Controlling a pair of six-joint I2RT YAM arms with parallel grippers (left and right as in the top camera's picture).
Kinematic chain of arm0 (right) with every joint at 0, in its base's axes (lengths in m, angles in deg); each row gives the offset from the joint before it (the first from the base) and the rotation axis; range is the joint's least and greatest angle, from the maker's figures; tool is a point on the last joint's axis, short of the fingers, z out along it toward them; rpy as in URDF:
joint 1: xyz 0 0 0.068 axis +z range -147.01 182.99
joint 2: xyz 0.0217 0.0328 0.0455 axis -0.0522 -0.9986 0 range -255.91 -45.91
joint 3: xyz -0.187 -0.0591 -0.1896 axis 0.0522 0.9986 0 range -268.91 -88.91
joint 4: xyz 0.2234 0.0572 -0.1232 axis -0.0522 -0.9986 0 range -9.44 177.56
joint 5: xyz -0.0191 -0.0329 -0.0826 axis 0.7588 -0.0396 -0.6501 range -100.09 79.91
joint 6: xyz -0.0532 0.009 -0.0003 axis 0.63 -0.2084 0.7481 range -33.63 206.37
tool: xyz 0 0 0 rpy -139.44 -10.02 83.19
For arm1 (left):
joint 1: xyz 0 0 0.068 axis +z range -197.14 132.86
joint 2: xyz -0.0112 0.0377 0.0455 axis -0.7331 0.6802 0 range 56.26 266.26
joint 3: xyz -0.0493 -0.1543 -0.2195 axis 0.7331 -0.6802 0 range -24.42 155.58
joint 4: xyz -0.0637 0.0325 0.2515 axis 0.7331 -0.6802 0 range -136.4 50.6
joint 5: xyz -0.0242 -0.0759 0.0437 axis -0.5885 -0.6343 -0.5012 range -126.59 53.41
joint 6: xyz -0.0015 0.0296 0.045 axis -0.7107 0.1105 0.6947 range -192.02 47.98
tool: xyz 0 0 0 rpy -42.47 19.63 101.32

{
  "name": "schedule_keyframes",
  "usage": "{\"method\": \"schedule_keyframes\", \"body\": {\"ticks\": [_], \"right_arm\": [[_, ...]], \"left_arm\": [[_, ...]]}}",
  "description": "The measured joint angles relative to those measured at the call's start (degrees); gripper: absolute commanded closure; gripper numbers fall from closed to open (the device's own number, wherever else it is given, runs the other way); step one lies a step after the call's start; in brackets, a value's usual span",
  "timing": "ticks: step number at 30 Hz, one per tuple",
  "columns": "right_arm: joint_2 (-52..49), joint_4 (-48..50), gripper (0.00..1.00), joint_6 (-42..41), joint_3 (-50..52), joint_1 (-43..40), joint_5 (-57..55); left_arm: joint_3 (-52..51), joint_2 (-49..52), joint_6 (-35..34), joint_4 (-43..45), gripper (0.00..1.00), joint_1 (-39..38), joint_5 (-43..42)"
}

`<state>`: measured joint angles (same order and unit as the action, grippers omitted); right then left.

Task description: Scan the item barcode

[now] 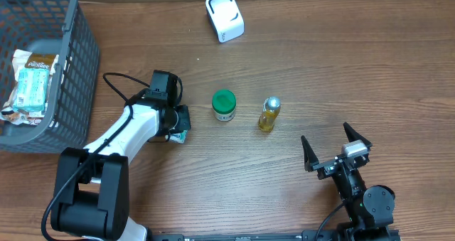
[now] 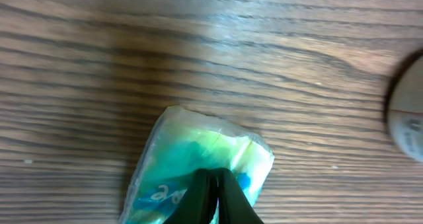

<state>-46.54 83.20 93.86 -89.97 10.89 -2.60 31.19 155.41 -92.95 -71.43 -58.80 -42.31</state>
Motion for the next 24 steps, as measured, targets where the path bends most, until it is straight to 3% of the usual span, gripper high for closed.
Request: {"method": "schedule_keyframes", "body": {"ticks": [15, 20, 24], "right_arm": [[0.0, 0.02, 0.0, 0.04, 0.0, 0.0, 0.0], [0.0, 0.02, 0.0, 0.02, 0.0, 0.0, 0.0], [0.0, 0.02, 0.0, 0.04, 0.0, 0.0, 0.0]], "left_arm": [[0.46, 0.83, -6.6, -0.42, 0.96, -5.27, -7.67], [5.18, 2.19, -7.54, -5.73, 0.95, -6.05, -8.35], [15.74, 2.29, -5.44, -16.76, 0.8, -5.84, -8.68]]}}
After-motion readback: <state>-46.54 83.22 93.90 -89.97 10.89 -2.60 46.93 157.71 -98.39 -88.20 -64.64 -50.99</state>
